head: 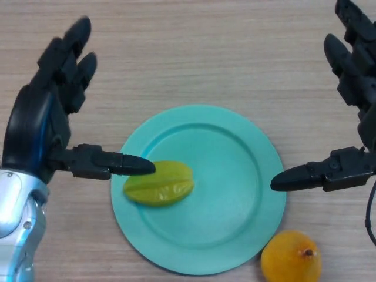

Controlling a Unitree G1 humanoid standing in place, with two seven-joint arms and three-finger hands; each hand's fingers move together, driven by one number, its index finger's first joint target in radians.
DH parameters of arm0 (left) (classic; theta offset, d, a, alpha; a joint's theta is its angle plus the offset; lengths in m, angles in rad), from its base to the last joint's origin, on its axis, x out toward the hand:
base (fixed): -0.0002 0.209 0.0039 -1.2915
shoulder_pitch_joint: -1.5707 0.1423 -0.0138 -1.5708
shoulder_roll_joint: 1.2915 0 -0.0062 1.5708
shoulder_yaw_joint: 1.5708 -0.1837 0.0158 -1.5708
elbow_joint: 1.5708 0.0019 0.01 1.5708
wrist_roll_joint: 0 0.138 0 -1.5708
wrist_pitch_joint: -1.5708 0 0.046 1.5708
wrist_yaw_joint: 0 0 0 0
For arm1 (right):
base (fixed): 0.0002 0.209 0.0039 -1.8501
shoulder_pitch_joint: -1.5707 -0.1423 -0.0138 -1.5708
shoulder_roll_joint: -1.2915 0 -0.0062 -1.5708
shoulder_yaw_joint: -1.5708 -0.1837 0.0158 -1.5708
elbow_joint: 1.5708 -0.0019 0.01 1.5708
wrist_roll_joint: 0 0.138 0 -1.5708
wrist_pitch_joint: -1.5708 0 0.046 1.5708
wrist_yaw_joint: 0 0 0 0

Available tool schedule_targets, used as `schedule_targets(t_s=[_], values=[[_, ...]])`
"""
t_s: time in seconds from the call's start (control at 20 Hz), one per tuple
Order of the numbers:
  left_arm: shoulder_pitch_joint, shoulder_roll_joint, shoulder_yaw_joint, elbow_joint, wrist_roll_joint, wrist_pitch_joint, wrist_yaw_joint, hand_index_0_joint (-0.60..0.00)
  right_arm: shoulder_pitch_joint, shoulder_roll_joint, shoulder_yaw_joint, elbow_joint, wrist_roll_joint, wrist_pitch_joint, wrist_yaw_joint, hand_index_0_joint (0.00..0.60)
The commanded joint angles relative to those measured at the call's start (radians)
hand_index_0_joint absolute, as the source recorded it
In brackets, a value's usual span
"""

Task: Pick up the yellow starfruit and place it on the plate

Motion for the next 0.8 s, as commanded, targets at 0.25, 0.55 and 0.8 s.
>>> schedule_targets(t_s=[0.25,0.55,0.8], values=[[0.061,0.055,0.104,-0.067,-0.04,-0.152,-0.069,0.0,-0.002,-0.012,-0.028,-0.005,0.039,-0.201,-0.009,0.0],[0.042,0.075,0.149,-0.033,0.059,-0.244,-0.048,0.0,0.008,-0.01,-0.018,0.016,0.028,-0.196,0.022,0.0],[0.024,0.097,0.191,-0.033,0.02,-0.269,-0.035,0.0,0.006,-0.005,0.004,0.017,0.003,-0.202,0.028,0.0]])
